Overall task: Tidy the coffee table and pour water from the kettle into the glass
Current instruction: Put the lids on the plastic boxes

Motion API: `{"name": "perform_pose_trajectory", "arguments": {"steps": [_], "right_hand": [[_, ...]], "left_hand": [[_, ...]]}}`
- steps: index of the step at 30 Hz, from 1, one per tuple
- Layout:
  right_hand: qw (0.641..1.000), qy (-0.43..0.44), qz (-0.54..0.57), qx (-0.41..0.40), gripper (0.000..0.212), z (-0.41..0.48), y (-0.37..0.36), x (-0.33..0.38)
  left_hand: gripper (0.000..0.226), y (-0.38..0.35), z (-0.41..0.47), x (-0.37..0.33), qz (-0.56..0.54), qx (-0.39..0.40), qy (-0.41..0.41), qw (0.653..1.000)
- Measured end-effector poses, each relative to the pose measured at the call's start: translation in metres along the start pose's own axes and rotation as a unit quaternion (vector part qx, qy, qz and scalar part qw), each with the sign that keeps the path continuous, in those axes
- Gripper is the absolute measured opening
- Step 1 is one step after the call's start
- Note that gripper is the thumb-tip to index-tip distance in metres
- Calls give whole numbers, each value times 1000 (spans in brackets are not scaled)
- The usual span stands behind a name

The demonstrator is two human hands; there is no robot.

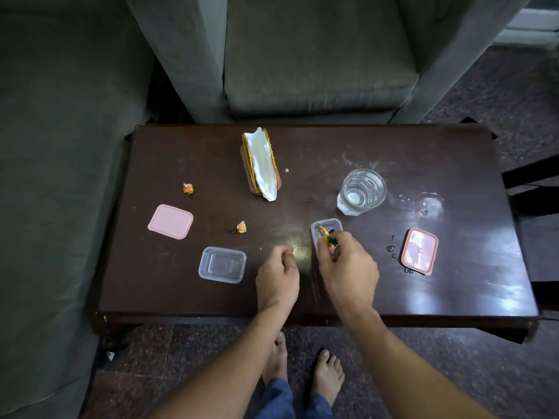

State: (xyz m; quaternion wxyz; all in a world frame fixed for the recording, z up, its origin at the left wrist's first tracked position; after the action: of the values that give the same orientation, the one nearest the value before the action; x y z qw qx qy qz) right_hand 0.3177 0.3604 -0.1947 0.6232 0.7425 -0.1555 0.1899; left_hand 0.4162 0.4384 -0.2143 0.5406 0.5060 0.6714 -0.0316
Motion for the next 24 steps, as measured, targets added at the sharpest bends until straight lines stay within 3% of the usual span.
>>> {"name": "perform_pose_trajectory", "arguments": {"steps": [3,5,7,11,14,19,24], "right_hand": [[999,-14,-11,40,21,11,2,-17],[997,24,-48,58,28,11,0,-22],[998,39,-43,27,33,12,3,-29],[993,-76,61,-66,28,35,22,-60],[979,-173,53,-98,40,58,39,-87],[969,-240,-57,-34,75,90,53,-104],[968,-241,-70,8,69,102,48,-107]], "left_hand": [[23,-10,2,-11,4,27,-3,1000],[24,-14,3,-16,8,36,-3,999],[25,-18,3,-19,10,40,-3,999],[23,-24,5,-24,12,47,-12,999],[22,-31,6,-29,37,49,-20,998],[22,-41,5,-39,79,40,-40,995],[24,-44,5,-47,112,36,-59,991]]}}
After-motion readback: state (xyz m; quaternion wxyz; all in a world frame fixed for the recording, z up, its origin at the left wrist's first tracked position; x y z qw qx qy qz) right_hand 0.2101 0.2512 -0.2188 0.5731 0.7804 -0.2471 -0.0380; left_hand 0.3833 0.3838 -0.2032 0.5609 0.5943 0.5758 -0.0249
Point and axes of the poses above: each hand's wrist, its own z-axis towards the middle knuckle, its own y-axis out of the back of the hand, x = y × z, the point moved 1 cm from there along z, towards the middle knuckle, and after that the axes turned 9 degrees about -y, right-handed, at the moved point
